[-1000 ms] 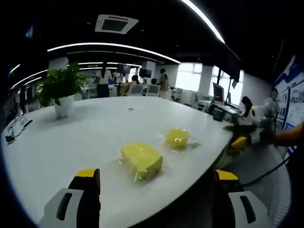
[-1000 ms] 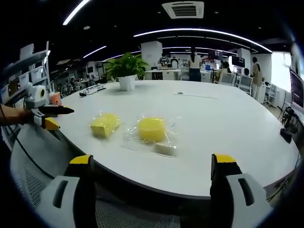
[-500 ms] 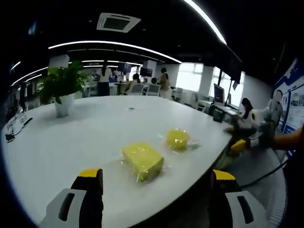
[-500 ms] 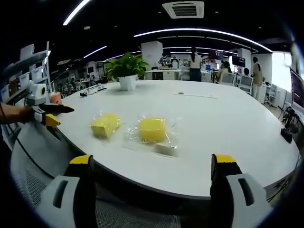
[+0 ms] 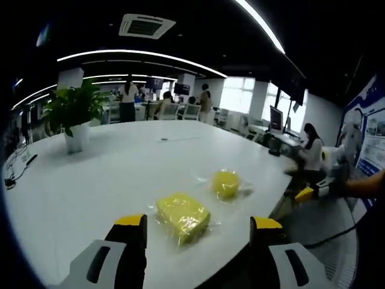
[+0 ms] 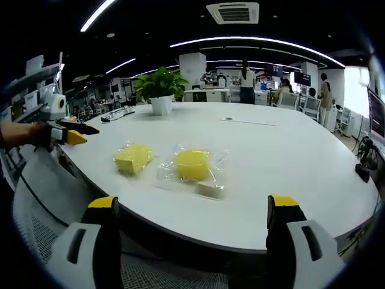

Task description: Compare the silicone blocks by pressing each to a similar depth, holding the contact briefly, and releasing to observe deformation and rebound differences across the visible hardness samples.

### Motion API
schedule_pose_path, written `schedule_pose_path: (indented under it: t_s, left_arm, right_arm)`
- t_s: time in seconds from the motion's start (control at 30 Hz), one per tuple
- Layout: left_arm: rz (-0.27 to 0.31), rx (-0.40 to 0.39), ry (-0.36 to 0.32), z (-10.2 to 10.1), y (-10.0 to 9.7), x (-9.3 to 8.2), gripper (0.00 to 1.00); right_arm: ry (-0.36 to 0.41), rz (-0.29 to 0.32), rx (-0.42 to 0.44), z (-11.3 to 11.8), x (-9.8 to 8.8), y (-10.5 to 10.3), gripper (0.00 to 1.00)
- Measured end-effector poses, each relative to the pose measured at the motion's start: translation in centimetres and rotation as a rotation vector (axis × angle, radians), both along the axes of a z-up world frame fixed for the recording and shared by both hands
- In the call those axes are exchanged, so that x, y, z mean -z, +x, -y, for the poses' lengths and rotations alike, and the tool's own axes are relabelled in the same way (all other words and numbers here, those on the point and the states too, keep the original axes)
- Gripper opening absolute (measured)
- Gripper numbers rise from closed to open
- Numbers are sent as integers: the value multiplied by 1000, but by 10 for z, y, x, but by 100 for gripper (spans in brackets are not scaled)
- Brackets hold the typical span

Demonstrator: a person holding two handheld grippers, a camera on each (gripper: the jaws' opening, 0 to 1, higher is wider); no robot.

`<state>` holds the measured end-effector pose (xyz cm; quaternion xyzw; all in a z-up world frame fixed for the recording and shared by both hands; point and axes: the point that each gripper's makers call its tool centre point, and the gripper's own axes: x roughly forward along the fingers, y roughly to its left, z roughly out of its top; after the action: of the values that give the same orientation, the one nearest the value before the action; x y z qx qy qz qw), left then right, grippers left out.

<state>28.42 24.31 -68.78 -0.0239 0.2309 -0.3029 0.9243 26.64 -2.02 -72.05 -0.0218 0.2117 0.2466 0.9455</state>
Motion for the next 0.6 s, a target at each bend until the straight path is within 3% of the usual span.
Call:
schedule_pose_path:
  t_s: [0.1, 0.6]
  left_arm:
    - [-41, 5, -27, 6, 3, 4, 62]
    - [-84, 57, -125, 47, 39, -4, 52]
  right_arm:
    - [0, 0, 1, 0, 0, 0, 96]
    - [-2, 2, 8, 1, 1, 0, 96]
